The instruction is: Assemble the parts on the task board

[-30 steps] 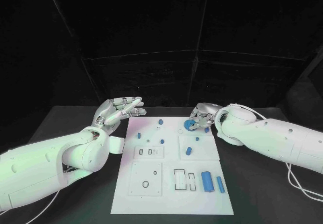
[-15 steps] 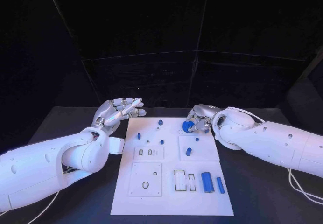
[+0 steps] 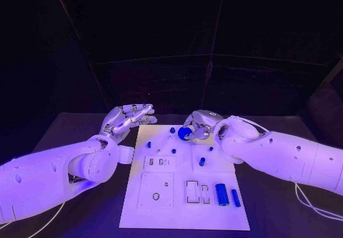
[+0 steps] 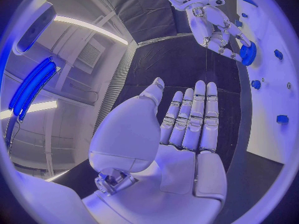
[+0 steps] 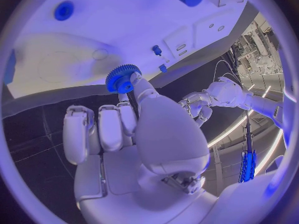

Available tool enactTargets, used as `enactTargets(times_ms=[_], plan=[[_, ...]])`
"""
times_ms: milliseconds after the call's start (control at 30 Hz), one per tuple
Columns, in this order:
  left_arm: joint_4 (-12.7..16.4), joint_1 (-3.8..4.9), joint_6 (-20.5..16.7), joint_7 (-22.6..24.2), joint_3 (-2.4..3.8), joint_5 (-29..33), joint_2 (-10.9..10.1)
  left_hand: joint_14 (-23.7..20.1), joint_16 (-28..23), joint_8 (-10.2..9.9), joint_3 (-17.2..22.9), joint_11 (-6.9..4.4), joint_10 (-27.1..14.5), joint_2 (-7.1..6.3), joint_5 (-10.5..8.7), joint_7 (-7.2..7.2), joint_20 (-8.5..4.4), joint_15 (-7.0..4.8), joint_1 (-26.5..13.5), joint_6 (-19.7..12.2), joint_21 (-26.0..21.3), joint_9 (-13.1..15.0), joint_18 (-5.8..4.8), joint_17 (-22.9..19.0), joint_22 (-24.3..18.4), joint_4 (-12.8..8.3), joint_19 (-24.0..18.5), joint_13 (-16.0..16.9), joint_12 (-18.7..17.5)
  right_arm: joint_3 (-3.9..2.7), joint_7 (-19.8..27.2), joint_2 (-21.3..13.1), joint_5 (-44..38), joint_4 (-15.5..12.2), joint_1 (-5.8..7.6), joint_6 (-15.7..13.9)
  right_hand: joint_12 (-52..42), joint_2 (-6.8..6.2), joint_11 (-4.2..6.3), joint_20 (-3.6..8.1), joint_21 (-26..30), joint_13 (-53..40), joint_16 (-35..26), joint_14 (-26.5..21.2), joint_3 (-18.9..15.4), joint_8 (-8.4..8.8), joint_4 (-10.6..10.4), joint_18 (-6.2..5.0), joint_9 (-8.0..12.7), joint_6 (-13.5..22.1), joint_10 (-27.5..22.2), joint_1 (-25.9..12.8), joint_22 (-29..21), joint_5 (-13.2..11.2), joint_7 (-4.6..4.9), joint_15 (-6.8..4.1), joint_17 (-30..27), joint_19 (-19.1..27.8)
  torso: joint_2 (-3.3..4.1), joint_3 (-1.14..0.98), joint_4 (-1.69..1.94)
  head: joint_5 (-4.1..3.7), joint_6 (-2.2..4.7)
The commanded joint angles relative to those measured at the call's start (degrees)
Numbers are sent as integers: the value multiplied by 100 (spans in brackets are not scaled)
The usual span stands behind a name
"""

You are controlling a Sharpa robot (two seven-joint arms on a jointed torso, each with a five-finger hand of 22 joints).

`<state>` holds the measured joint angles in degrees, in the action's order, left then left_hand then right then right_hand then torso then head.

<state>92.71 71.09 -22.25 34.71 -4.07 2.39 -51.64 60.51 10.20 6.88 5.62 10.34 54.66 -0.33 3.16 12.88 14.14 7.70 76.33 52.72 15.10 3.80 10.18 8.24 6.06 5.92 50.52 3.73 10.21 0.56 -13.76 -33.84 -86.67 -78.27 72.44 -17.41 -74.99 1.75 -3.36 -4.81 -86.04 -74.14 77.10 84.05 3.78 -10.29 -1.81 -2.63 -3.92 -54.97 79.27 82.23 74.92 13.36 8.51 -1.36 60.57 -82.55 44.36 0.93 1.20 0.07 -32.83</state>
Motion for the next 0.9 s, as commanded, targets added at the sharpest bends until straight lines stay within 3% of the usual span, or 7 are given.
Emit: enactTargets(times_ms=[33,133,367,900], plan=[[18,10,68,30,5,-25,3,-21,-40,-28,3,11,-11,51,1,27,21,28,-18,23,-32,-9,32,8,-6,-26,33,-8,-32,-6,-90,108,-187,60,15,-245,-14,2,82,-13,-16,5,29,140,62,13,-5,46,-8,-251,115,-59,549,33,-90,-25,7,-43,5,5,8,4,-6],[16,10,65,31,5,-25,6,-21,-40,-28,3,11,-11,51,1,27,21,28,-18,23,-32,-9,32,8,-6,-26,33,-8,-32,-7,-104,252,-242,139,14,-270,-13,1,82,-13,-21,4,30,141,74,18,-5,49,-6,-248,115,-63,561,40,-90,-25,8,-52,3,-5,-8,40,-15],[6,11,71,31,5,-25,31,-21,-40,-28,3,11,-11,51,1,27,21,28,-18,23,-32,-9,32,8,-6,-26,33,-8,-32,-5,-94,569,-285,355,9,-242,-12,-17,75,-13,-24,-2,31,141,131,53,-5,51,5,-219,114,-87,570,55,-79,-22,6,-58,7,-6,-4,37,-29],[-21,12,68,24,6,-25,43,-19,-42,-30,2,12,-12,53,1,27,21,27,-19,23,-33,-9,32,9,-8,-28,34,-8,-35,2,-114,912,-294,650,-60,155,8,-88,52,-25,-31,5,29,137,212,113,-24,55,12,-176,94,-180,590,-23,-54,-4,-12,-68,1,-12,-21,78,-70]])
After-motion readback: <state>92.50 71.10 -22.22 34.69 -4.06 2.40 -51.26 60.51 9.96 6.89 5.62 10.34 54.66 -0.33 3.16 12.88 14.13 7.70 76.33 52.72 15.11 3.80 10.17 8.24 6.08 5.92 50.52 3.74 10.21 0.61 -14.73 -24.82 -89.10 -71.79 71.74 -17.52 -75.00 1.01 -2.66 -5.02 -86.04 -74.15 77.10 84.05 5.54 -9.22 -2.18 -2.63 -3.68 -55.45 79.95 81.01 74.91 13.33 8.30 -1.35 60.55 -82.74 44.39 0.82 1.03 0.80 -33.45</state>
